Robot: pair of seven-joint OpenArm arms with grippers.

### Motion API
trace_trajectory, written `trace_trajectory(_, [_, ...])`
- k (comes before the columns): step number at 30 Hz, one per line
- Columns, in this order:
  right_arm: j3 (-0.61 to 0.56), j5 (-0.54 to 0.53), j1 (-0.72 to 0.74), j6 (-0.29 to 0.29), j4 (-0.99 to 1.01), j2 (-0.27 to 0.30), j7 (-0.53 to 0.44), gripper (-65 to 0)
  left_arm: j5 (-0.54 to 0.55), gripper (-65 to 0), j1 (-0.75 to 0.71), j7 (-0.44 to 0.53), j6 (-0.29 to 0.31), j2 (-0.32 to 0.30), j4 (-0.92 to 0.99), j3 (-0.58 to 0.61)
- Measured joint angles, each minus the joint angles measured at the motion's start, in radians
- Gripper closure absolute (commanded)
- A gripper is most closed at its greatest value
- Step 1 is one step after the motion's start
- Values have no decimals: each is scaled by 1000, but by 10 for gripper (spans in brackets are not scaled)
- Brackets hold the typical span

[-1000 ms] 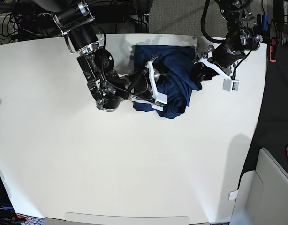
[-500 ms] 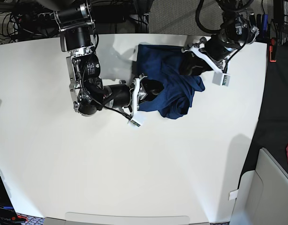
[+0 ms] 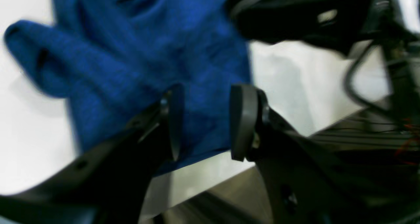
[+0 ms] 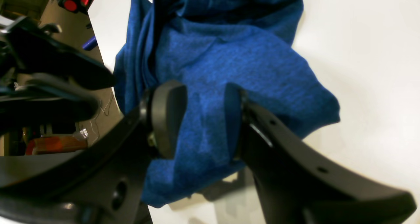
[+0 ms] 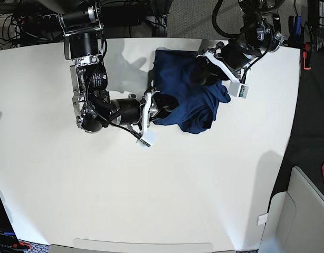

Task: Fold the T-shirt properly
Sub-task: 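Hold the shirt with the right gripper and lift its edge with the left gripper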

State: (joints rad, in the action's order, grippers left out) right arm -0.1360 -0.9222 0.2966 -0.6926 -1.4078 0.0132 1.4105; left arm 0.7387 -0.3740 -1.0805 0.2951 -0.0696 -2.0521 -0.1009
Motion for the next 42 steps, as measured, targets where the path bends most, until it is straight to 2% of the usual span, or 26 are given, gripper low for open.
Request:
trace_trajectory(8, [21,-1,5,0,0,0,0,-218,-179,-228,0,0,1,5,0,116])
trace_trajectory(15, [22,-1,5,0,0,1,0,-218,-216,-225,2,0,1,5,0,127])
trace_trajectory(23, [49,-1,5,0,0,3,0,-218,-341,-221,24,2,0,5,13,194])
trace_trajectory(29, [56,-1,5,0,0,3,0,-218,-365,-170,23,0,1,5,14,206])
trace_trajectory(36, [61,-1,5,0,0,4,0,-218,-373,-47,23,1,1,5,14,206])
trace_trajectory(42, [63,0,5,0,0,17,0,-218,-396,-35,21,0,1,6,2,188])
